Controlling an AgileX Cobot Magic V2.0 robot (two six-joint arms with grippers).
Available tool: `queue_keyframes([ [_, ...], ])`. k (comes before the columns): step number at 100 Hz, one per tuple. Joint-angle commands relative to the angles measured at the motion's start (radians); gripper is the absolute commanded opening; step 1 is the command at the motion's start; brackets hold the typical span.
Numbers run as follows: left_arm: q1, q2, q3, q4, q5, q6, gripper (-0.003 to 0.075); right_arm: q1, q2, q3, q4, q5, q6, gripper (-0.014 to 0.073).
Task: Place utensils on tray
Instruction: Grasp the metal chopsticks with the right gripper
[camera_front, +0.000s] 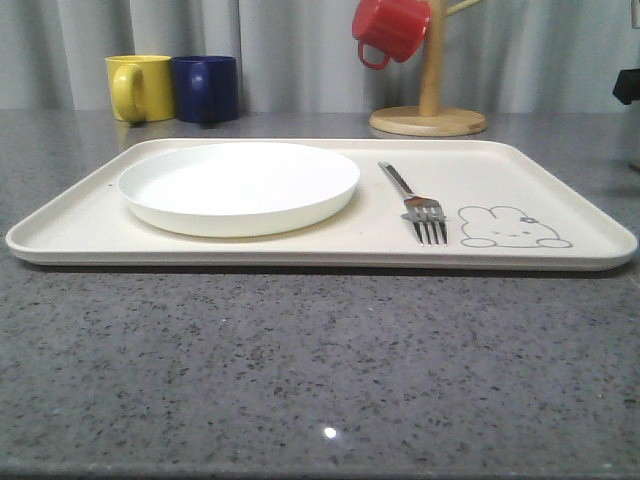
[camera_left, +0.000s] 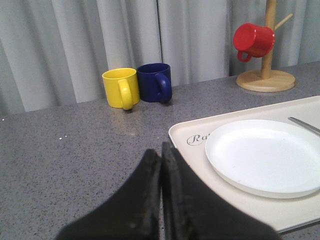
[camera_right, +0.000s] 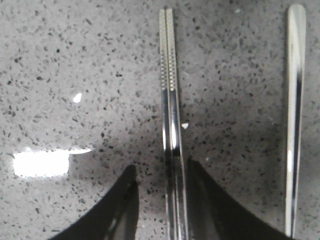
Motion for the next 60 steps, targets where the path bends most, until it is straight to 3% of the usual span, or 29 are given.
queue_keyframes([
  [1,-0.004,0.009,-0.026,-0.005,-0.081,-0.011,-0.0018,-0.009,-0.04,-0.026,-0.014,-0.033,-0.012,0.0262],
  [49,-0.004,0.009,-0.026,-0.005,-0.081,-0.011,-0.0018,-0.009,0.012,-0.026,-0.019,-0.014,-0.012,0.0255],
  [60,-0.004,0.009,-0.026,-0.005,-0.081,-0.011,-0.0018,-0.009,0.012,-0.026,-0.019,-0.013,-0.012,0.0156],
])
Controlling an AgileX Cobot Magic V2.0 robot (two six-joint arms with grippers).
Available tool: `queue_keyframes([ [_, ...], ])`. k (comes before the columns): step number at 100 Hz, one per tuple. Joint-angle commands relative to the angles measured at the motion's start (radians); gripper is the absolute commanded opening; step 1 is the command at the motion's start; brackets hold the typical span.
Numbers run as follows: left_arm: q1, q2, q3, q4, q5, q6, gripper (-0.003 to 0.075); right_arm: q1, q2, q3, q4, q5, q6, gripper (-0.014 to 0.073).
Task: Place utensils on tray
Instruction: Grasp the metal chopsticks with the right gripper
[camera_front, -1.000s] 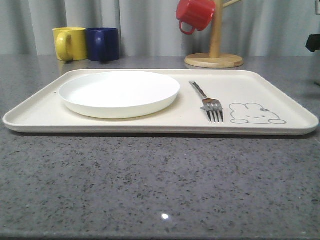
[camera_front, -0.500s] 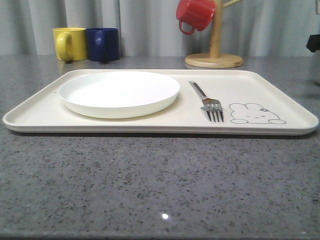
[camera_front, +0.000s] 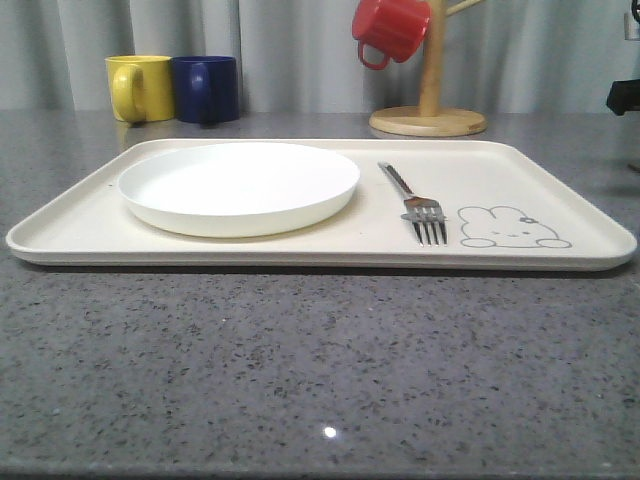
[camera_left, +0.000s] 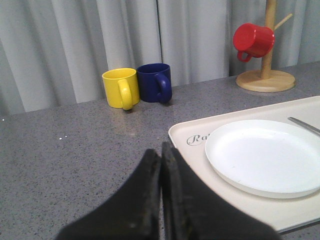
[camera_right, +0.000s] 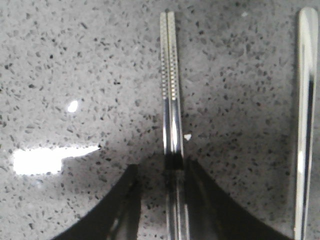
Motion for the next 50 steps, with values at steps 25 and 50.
queue_keyframes([
  [25,-0.004,0.009,-0.026,-0.005,-0.081,-0.011,-0.0018,-0.009,-0.031,-0.022,0.018,0.008,-0.006,-0.0055],
  [50,-0.004,0.009,-0.026,-0.005,-0.081,-0.011,-0.0018,0.031,-0.135,-0.022,0.049,0.02,0.071,-0.0055],
])
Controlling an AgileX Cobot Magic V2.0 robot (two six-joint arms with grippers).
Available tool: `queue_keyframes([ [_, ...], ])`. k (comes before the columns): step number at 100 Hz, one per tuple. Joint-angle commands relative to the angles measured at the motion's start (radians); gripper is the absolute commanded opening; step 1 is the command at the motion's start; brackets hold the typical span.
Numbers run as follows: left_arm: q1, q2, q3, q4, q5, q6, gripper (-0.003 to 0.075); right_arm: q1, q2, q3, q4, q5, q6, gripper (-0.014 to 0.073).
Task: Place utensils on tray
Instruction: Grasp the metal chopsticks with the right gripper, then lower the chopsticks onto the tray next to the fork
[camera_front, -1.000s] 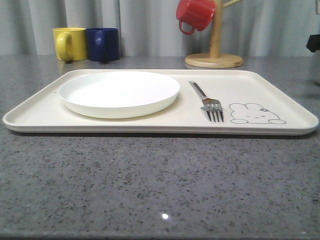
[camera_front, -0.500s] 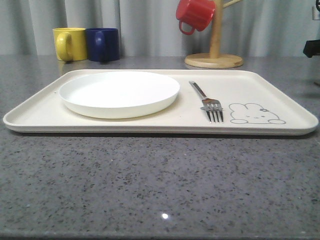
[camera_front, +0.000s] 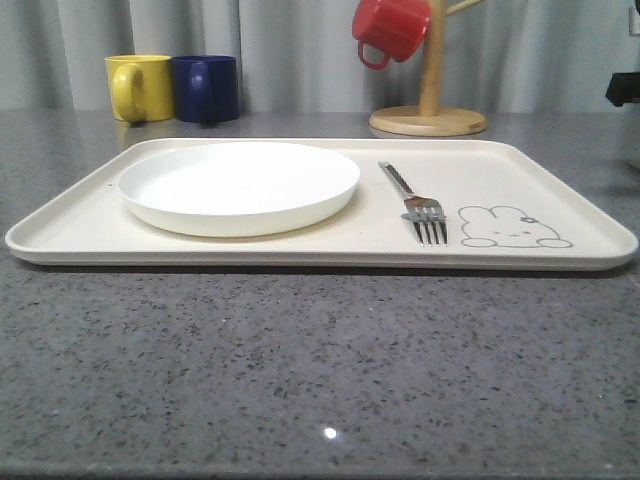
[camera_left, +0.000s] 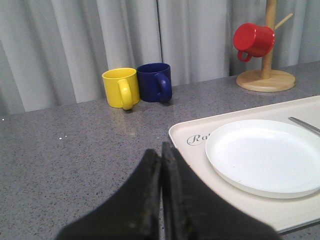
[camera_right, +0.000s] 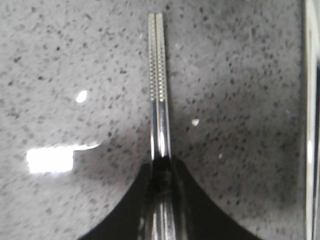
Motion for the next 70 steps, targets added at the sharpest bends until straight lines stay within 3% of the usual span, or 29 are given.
queue_keyframes([
  [1,-0.004,0.009,-0.026,-0.005,-0.081,-0.011,-0.0018,0.03,-0.103,-0.024,0.012,-0.01,0.032,-0.0055],
  [21,-0.004,0.009,-0.026,-0.005,-0.081,-0.011,-0.0018,0.174,-0.185,-0.024,0.012,-0.003,0.154,-0.0055],
  [50,-0.004,0.009,-0.026,-0.005,-0.081,-0.011,-0.0018,0.401,-0.153,-0.024,-0.047,-0.091,0.354,-0.0055],
  [70,-0.004,0.009,-0.026,-0.005,-0.081,-0.011,-0.0018,0.458,-0.105,-0.024,-0.062,-0.152,0.425,-0.0055],
])
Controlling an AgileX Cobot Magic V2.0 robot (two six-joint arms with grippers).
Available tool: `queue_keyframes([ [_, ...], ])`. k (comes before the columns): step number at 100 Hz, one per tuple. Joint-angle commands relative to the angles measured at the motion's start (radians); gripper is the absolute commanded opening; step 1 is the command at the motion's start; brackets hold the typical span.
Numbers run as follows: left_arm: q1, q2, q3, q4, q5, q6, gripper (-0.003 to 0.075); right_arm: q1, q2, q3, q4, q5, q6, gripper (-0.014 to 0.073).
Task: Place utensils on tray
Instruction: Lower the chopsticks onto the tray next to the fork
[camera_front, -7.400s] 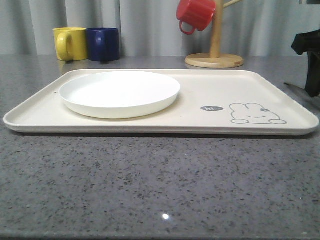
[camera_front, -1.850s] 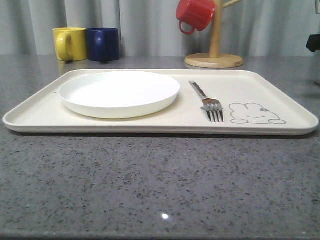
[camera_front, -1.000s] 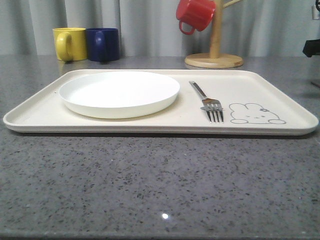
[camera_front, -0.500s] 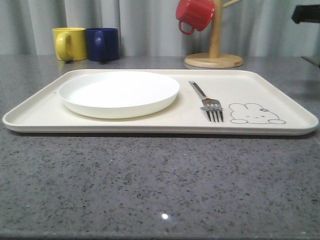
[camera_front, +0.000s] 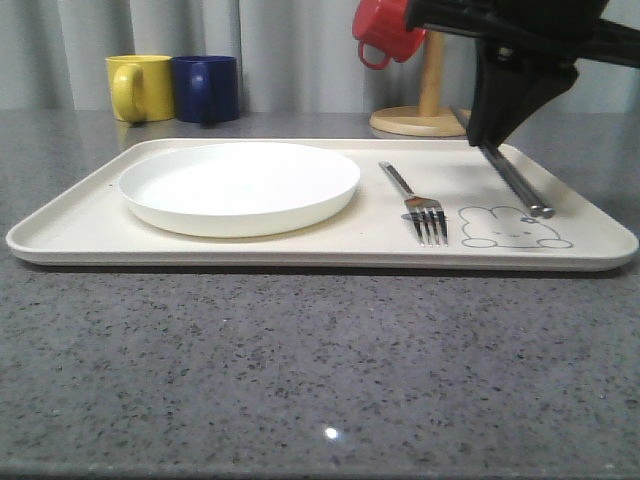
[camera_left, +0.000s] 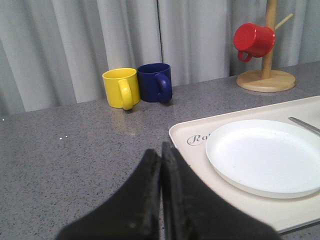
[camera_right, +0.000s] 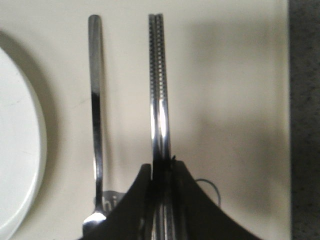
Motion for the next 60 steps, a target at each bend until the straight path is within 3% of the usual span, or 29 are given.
queue_keyframes([
  [1,-0.004,0.009,-0.026,-0.005,-0.081,-0.011,-0.0018,0.009,-0.017,-0.026,-0.022,-0.056,0.026,-0.0055],
  [32,-0.004,0.009,-0.026,-0.005,-0.081,-0.011,-0.0018,0.009,0.021,-0.026,-0.02,-0.064,0.037,-0.0048],
  [60,-0.004,0.009,-0.026,-0.005,-0.081,-0.011,-0.0018,0.009,0.021,-0.026,-0.02,-0.068,0.037,0.012],
])
